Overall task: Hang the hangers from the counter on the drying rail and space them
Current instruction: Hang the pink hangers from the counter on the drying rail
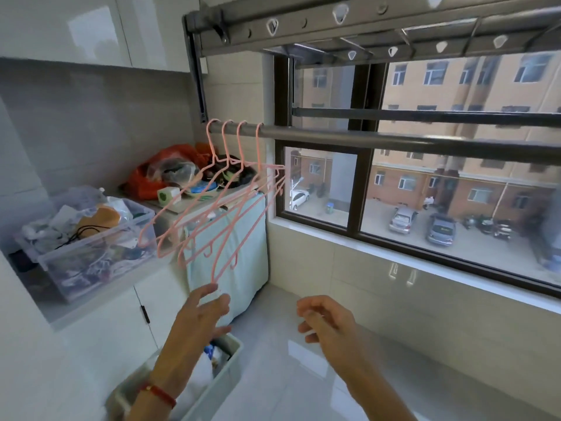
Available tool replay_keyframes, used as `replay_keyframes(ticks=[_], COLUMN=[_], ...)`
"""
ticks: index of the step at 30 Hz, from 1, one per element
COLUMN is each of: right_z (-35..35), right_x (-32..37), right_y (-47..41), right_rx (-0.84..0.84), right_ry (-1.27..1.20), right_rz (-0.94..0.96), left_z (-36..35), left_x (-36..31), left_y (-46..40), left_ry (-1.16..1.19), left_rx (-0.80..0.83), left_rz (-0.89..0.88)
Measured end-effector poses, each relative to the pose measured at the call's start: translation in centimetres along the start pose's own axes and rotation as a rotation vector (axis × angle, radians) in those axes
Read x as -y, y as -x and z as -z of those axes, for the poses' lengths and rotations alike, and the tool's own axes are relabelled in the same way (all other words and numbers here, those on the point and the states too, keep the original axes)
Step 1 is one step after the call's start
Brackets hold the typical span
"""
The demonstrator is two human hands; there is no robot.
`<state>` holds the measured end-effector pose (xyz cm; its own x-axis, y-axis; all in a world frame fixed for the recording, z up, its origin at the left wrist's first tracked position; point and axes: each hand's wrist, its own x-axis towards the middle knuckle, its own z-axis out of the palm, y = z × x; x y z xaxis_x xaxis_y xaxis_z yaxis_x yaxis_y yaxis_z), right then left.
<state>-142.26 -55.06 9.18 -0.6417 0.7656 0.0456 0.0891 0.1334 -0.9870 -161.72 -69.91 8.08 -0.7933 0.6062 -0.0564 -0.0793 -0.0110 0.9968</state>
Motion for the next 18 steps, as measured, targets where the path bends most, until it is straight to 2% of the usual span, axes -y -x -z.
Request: replay_keyframes(ticks=[2,4,10,14,18], right_z=[1.1,2.7,10.4,19.5,31.6], right_x=[-0.8,-1.6,-3.7,-5.7,-7.7], right_y=[1.1,2.3,8.6,14.6,22.0], right_rx=[-0.036,-0.064,-0.138,-0.229,-0.435], right_ry=[-0.002,-0.005,-0.068,-0.112,-0.145], right_rz=[-0.025,-0.035,-0.043,-0.061,-0.088], left_z=[-0.7,-2.8,-13.8,-23.4,-34.9], left_x=[3.1,4.7,3.7,3.9,5.5], left_y=[1.3,3.0,9.9,16.7,24.8], left_ry=[-0.059,-0.094,-0.158,-0.249,-0.337], left_rx=[0.009,0.088,0.250,0.388,0.549], left_rz=[0.083,0.101,-0.047,-0.150,-0.245])
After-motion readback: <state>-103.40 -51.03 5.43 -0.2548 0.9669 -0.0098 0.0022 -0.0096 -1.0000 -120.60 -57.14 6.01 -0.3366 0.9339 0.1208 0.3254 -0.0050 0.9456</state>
